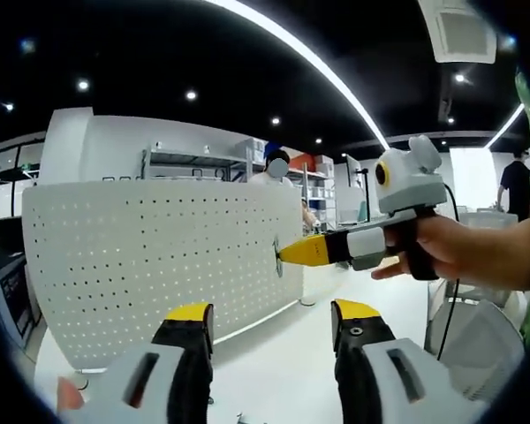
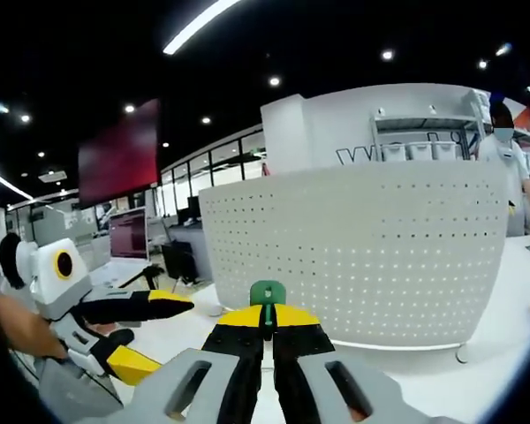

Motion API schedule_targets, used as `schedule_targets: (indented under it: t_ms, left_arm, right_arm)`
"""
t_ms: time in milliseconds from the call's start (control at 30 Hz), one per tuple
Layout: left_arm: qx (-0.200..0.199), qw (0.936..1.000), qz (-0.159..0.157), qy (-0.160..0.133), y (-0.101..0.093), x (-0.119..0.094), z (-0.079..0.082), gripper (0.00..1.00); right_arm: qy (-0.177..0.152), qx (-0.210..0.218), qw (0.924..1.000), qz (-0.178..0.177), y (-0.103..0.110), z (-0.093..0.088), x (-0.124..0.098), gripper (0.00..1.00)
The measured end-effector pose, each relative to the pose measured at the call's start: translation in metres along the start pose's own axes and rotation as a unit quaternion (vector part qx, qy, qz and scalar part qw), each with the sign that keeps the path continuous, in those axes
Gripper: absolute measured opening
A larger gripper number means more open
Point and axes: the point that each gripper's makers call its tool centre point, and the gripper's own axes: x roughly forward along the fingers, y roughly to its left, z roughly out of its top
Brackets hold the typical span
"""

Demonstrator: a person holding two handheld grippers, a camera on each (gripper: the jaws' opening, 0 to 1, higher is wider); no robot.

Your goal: Insert the hook assembly into the mounting plate slot until the hook locks in place.

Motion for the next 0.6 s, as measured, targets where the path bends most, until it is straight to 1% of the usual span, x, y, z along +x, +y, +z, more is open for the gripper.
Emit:
schedule_targets:
  t_ms: [67, 267, 333, 433, 600]
  left_arm:
    - [-0.001, 1.0000, 0.000, 0.000, 0.001, 0.001, 0.000, 0.55]
    - [-0.003, 1.0000, 0.001, 0.000, 0.002, 0.002, 0.000, 0.53]
    - [-0.002, 1.0000, 0.001, 0.001, 0.003, 0.002, 0.000, 0.53]
    - [-0.003, 1.0000, 0.001, 0.001, 0.003, 0.003, 0.000, 0.52]
    - [-0.003, 1.0000, 0.001, 0.001, 0.004, 0.003, 0.000, 0.51]
  right_arm:
    - [-0.003, -0.008, 0.9998, -0.020, -0.013, 0.004, 0.002, 0.01]
    - [-0.017, -0.012, 0.9985, -0.051, -0.040, 0.017, 0.005, 0.01]
    - [-0.020, -0.019, 0.9975, -0.065, -0.050, 0.022, 0.006, 0.01]
    - [-0.028, -0.018, 0.9954, -0.089, -0.069, 0.032, 0.006, 0.01]
    - [-0.038, -0.028, 0.9918, -0.119, -0.094, 0.049, 0.010, 0.01]
